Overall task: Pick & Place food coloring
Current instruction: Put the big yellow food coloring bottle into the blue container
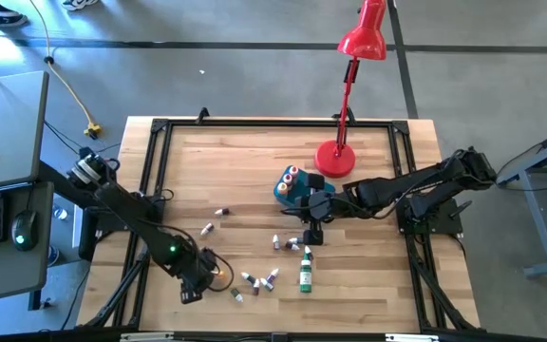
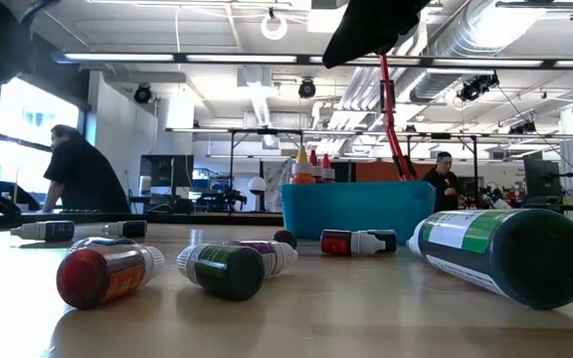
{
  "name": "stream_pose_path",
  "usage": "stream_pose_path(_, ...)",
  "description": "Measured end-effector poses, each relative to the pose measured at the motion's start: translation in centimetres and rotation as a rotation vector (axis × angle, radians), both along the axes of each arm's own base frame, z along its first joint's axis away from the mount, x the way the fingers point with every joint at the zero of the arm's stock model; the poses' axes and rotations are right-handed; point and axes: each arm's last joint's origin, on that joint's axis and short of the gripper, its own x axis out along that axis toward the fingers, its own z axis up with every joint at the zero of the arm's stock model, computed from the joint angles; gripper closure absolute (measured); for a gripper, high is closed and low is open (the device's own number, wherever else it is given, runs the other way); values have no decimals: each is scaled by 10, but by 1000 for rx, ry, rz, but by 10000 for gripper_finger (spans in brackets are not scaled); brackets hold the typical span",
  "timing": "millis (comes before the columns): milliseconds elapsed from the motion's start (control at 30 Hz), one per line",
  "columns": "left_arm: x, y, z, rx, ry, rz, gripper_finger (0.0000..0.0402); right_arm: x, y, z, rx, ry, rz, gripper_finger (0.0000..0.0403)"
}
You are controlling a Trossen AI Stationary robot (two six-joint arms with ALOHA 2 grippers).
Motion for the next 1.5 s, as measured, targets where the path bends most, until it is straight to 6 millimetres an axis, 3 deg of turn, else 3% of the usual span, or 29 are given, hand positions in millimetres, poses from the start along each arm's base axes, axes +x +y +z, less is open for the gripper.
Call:
stream_pose_path(267, 3, -3, -21, 67, 67, -49, 193, 0, 0, 0, 4, -1, 4, 383)
stream_pose_path(667, 6, -1, -26, 138, 16, -72, 192, 0, 0, 0, 10, -2, -1, 382)
stream_pose_path(933, -5, 8, -41, 172, 54, -74, 192, 0, 0, 0, 10, -1, 0, 386)
stream_pose_path(1367, -4, 8, -44, 189, 2, -143, 193, 0, 0, 0, 10, 0, -1, 386)
stream_pose_path(1500, -4, 8, -44, 194, 4, -145, 212, 0, 0, 0, 10, 0, -1, 383)
